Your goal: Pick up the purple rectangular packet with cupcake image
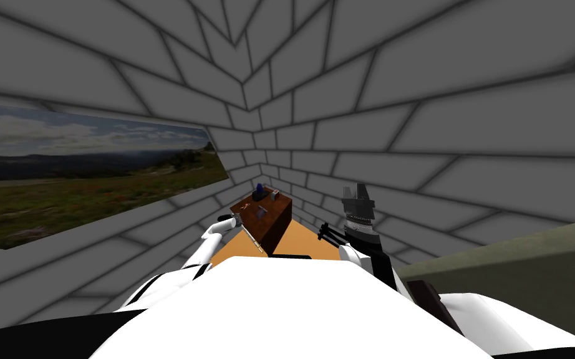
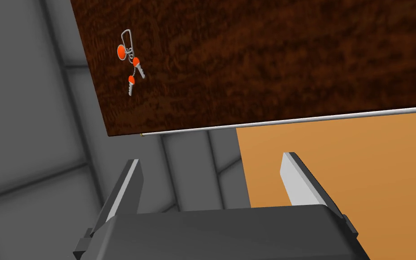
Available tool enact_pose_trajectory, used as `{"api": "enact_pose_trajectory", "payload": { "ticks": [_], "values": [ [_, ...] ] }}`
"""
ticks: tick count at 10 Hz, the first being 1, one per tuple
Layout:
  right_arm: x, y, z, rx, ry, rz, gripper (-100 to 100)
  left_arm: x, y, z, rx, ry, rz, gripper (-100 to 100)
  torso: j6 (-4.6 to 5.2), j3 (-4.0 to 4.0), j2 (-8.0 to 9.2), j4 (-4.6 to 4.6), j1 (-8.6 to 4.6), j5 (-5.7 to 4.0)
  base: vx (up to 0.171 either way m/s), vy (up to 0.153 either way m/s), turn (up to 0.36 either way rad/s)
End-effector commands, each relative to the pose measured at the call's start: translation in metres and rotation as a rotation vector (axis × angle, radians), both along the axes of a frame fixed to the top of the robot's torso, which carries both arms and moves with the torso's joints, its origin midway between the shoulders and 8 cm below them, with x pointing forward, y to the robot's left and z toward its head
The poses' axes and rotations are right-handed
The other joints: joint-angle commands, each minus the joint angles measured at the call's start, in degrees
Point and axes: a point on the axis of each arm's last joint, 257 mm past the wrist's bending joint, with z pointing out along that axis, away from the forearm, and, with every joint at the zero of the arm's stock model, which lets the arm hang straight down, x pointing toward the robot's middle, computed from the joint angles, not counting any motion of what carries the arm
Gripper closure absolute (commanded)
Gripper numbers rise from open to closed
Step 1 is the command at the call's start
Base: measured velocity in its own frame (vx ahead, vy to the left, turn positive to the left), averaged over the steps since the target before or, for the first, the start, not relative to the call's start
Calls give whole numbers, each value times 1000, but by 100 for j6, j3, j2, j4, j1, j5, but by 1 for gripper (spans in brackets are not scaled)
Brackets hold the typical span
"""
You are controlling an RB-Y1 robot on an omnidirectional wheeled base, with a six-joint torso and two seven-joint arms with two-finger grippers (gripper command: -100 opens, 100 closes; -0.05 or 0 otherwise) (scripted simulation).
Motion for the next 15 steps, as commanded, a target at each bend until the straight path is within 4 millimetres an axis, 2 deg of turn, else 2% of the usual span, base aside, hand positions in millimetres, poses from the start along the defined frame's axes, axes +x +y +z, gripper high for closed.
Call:
{"api": "enact_pose_trajectory", "payload": {
  "ticks": [1,5,6,7,8,15],
  "values": [
    [0,0,0,0,0,0,0,-7,0,-5,-23,39,18,-100,0,0,0,0,0,0,78,-44,-19],
    [0,0,0,0,0,0,0,-18,2,-17,-92,135,67,-100,-2,6,12,2,5,1,54,-30,-23],
    [0,0,0,0,0,0,0,-28,2,-26,-103,165,77,-100,0,0,0,0,3,0,81,-33,-22],
    [0,0,0,0,0,0,0,-27,2,-24,-127,188,95,-100,-2,0,1,-1,4,1,89,-34,-33],
    [0,0,0,0,0,0,0,-38,1,-33,-138,218,105,-100,-1,-2,-3,-1,4,0,79,-36,-21],
    [0,0,0,0,0,0,0,-66,-3,-45,-232,361,183,-100,-1,-5,-7,-2,-1,0,75,-36,-19]
  ]
}}
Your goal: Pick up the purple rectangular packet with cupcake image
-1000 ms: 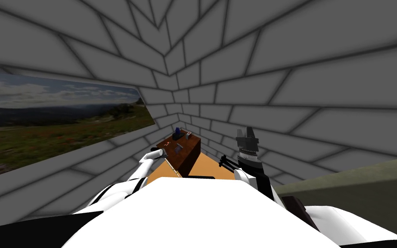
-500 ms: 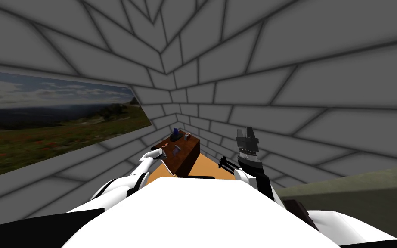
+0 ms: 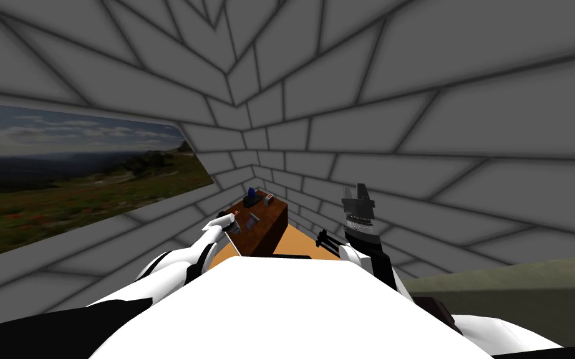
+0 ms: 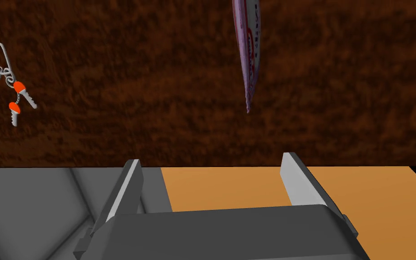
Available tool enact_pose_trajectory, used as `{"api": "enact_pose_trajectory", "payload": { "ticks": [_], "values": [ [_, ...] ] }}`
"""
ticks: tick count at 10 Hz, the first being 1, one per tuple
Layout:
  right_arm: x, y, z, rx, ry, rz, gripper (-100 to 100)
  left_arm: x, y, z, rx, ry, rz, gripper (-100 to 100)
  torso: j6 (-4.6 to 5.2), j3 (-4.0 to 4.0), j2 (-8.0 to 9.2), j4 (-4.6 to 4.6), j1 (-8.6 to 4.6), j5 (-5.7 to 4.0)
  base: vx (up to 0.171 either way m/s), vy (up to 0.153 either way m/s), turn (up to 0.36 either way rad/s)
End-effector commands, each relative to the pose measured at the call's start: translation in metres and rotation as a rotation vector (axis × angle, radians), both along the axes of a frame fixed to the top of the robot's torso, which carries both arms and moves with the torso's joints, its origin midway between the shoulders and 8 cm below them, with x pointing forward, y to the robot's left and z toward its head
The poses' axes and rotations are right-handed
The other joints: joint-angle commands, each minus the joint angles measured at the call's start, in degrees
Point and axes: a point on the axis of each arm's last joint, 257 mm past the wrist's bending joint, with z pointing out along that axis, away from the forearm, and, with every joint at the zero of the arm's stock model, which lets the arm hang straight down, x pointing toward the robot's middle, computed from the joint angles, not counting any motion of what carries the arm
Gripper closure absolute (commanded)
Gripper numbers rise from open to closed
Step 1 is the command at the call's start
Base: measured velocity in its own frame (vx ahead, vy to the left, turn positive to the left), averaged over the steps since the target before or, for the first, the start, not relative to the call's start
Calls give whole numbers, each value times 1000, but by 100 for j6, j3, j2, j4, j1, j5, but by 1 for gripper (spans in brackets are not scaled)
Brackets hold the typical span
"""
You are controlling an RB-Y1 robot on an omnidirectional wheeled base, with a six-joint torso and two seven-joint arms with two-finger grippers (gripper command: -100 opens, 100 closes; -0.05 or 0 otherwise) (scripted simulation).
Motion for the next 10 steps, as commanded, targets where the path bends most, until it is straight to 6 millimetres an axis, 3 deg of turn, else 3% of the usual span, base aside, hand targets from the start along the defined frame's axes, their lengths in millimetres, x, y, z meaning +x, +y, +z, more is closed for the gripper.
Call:
{"api": "enact_pose_trajectory", "payload": {
  "ticks": [1,10],
  "values": [
    [0,0,0,0,0,0,0,-10,-2,-1,-32,51,28,-100,0,0,0,0,0,0,112,-47,-27],
    [0,0,0,0,0,0,0,-46,-15,3,-141,229,131,-100,0,-1,-1,-1,-1,0,97,-41,-18]
  ]
}}
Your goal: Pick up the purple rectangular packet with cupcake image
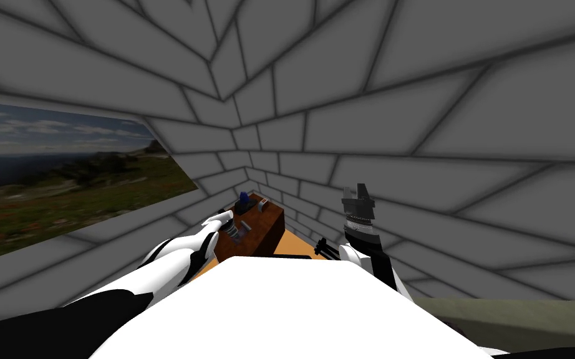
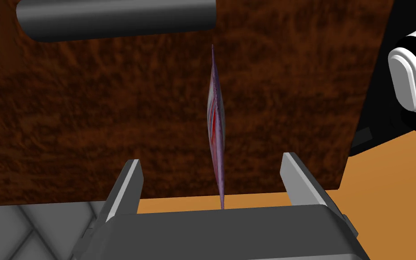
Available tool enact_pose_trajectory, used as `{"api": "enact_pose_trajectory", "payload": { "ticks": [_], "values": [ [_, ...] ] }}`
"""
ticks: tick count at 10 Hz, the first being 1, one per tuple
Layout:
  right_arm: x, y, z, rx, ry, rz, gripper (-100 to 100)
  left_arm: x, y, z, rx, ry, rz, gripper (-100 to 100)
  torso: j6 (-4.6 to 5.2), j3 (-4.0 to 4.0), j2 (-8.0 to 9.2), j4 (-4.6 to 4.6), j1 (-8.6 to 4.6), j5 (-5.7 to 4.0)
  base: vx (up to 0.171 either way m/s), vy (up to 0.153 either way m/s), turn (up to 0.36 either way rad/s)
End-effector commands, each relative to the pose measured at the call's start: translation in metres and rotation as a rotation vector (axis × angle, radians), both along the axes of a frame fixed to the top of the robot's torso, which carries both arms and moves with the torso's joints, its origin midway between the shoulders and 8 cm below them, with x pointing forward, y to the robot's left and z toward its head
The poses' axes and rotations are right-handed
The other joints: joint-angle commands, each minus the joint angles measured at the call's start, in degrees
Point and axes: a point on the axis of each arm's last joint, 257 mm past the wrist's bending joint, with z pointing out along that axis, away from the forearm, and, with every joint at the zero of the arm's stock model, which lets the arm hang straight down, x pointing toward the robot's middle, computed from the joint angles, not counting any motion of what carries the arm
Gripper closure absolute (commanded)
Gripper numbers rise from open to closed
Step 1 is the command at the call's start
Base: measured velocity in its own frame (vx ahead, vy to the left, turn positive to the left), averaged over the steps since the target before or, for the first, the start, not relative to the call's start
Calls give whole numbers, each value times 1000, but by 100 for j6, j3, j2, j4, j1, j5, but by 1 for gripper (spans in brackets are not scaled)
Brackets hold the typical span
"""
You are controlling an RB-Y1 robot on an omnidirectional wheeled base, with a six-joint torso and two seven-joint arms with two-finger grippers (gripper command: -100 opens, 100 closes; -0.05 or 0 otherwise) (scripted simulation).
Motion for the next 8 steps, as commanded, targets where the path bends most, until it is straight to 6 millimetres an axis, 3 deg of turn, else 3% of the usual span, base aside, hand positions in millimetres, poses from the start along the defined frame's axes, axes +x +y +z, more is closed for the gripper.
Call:
{"api": "enact_pose_trajectory", "payload": {
  "ticks": [1,4,5,6,8],
  "values": [
    [0,0,0,0,0,0,0,-3,-1,0,-7,11,7,-100,0,0,0,0,0,0,43,-24,3],
    [0,0,0,0,0,0,0,-8,-2,3,-24,41,25,-100,0,1,1,0,-2,0,60,-32,-2],
    [0,0,0,0,0,0,0,-8,-3,3,-25,43,26,0,-1,6,12,2,5,1,7,-4,0],
    [0,0,0,0,0,0,0,-14,-9,-10,-26,42,20,-100,-2,13,23,5,11,3,11,-9,30],
    [0,0,0,0,0,0,0,-12,-9,-8,-23,36,18,-100,-2,16,28,6,11,2,5,-5,16]
  ]
}}
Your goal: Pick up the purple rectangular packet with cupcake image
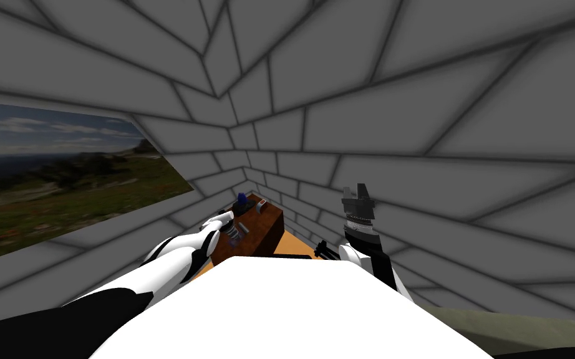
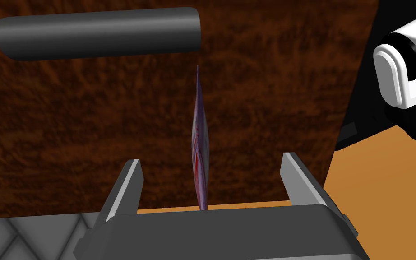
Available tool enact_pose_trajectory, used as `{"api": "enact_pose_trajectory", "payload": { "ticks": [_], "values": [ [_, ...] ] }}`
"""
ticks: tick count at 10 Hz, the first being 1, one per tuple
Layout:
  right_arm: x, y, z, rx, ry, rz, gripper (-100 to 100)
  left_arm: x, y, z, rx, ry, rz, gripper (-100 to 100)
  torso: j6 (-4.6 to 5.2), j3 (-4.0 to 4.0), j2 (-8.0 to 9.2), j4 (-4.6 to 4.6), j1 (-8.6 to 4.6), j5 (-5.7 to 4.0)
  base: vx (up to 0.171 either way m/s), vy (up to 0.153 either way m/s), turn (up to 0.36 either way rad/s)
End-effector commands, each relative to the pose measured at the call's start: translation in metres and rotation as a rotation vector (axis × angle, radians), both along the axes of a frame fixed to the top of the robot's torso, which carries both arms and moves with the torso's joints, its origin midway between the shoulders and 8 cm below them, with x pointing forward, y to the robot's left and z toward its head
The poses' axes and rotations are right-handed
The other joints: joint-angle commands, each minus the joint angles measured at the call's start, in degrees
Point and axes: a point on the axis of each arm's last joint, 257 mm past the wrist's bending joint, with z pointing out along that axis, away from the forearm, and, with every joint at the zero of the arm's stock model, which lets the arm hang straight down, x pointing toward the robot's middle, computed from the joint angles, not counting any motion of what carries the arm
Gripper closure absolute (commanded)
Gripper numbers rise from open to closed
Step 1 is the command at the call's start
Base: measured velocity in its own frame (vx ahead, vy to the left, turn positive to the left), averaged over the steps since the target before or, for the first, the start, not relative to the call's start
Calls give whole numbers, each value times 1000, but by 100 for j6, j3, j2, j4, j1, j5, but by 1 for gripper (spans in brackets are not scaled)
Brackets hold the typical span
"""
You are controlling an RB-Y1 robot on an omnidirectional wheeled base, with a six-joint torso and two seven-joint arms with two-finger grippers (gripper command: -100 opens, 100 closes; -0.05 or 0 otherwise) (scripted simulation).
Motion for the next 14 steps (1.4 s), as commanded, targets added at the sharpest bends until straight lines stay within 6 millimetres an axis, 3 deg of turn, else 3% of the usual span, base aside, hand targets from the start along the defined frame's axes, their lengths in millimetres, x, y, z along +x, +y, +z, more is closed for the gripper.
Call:
{"api": "enact_pose_trajectory", "payload": {
  "ticks": [1,2,3,4,8,9,10,12,13,14],
  "values": [
    [0,0,0,0,0,0,0,-3,-1,-3,-2,7,2,-100,0,0,0,0,0,0,0,0,0],
    [0,0,0,0,0,0,0,-10,-8,-15,-3,6,-3,-100,0,1,1,0,1,0,7,-8,25],
    [0,0,0,0,0,0,0,-9,-5,-11,-3,6,-2,-100,-2,0,0,-1,-2,1,4,-7,12],
    [0,0,0,0,0,0,0,-9,-5,-13,-2,5,-2,100,0,0,0,1,-1,-1,0,0,0],
    [0,0,0,0,0,0,0,-9,-5,-12,-2,5,-1,100,1,-1,0,-2,4,4,0,0,0],
    [0,0,0,0,0,0,0,-9,-5,-12,-2,5,-1,0,1,-1,-1,-2,5,4,0,0,0],
    [0,0,0,0,0,0,0,-10,-8,-15,-3,6,-3,100,1,-1,-1,-2,5,4,6,12,-6],
    [0,0,0,0,0,0,0,2,5,7,-2,7,6,100,5,-2,-2,0,11,5,-10,9,-32],
    [0,0,0,0,0,0,0,-1,1,1,0,5,4,100,5,-1,-1,0,11,5,-4,4,-13],
    [0,0,0,0,0,0,0,0,2,2,-1,5,4,0,3,-3,-2,-4,9,10,0,0,0]
  ]
}}
